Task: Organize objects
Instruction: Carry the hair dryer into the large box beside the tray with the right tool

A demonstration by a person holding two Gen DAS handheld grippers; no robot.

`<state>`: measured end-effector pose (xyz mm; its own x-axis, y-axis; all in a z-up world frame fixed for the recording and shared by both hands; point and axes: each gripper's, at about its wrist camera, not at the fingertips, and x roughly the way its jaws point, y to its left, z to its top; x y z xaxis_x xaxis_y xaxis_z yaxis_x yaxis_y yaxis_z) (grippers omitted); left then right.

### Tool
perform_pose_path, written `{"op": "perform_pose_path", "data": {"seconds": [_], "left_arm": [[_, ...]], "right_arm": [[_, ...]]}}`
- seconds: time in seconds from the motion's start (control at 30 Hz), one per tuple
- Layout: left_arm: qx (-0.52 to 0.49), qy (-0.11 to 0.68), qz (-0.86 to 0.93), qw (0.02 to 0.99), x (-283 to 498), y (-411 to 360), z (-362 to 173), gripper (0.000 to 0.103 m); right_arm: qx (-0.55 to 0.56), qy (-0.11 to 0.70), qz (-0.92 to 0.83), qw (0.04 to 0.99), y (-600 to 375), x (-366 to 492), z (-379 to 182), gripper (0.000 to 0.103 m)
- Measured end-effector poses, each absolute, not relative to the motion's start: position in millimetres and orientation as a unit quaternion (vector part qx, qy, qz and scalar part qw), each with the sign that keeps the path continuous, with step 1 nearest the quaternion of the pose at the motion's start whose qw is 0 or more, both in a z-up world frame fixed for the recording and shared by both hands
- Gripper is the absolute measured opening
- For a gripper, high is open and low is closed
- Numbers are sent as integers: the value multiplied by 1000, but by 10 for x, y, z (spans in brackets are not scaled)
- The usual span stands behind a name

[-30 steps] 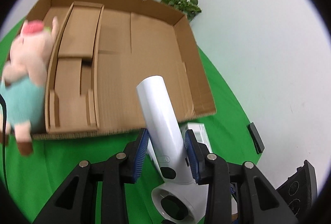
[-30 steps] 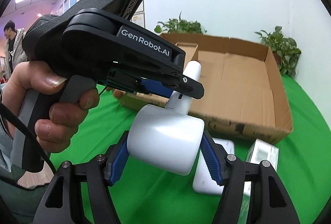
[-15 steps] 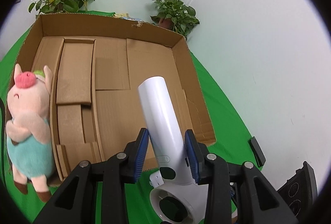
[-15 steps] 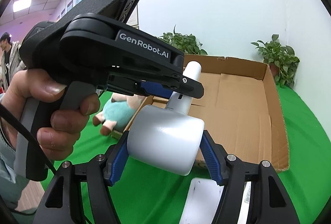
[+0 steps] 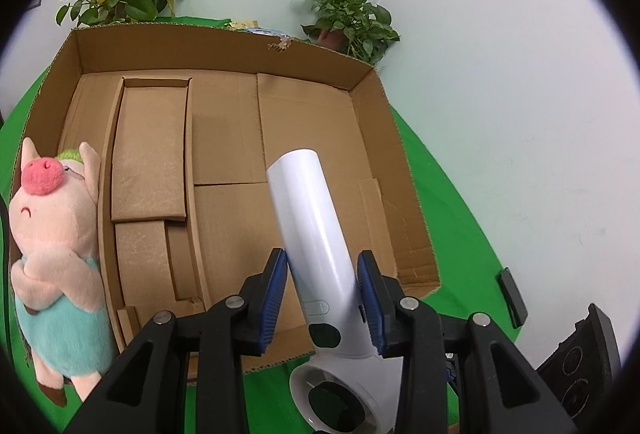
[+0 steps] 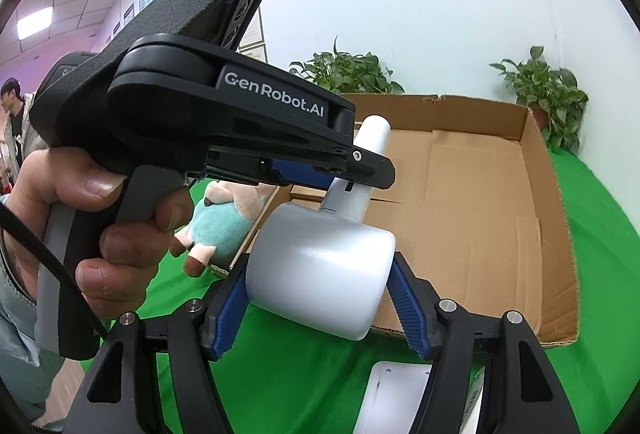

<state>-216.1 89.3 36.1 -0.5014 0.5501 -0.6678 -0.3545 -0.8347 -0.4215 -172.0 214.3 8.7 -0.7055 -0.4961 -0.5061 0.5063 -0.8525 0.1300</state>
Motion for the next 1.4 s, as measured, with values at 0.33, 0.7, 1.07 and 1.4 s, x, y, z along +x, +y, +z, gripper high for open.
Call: {"op": "perform_pose_path", "data": {"seconds": [0.33,0.7,1.07,1.4], "left_arm": [[-441,-108,857,243,-2508,840,229,35],[-480,-94,844,219,-2800,859,-156,35],[-476,-85,847,222,-2676,782,-114,35],[-459,-84,864,192,-2447,502,-76,35]], "right_arm": [[299,-18,-911,282,2045,-2127,-46,64],[347,-45,-892,287,1952,-2499,-434,63],[387,-50,-880,271,1910,-2674,-722,56],[411,-56,-868,274,1734,-2704,-793,61]]}}
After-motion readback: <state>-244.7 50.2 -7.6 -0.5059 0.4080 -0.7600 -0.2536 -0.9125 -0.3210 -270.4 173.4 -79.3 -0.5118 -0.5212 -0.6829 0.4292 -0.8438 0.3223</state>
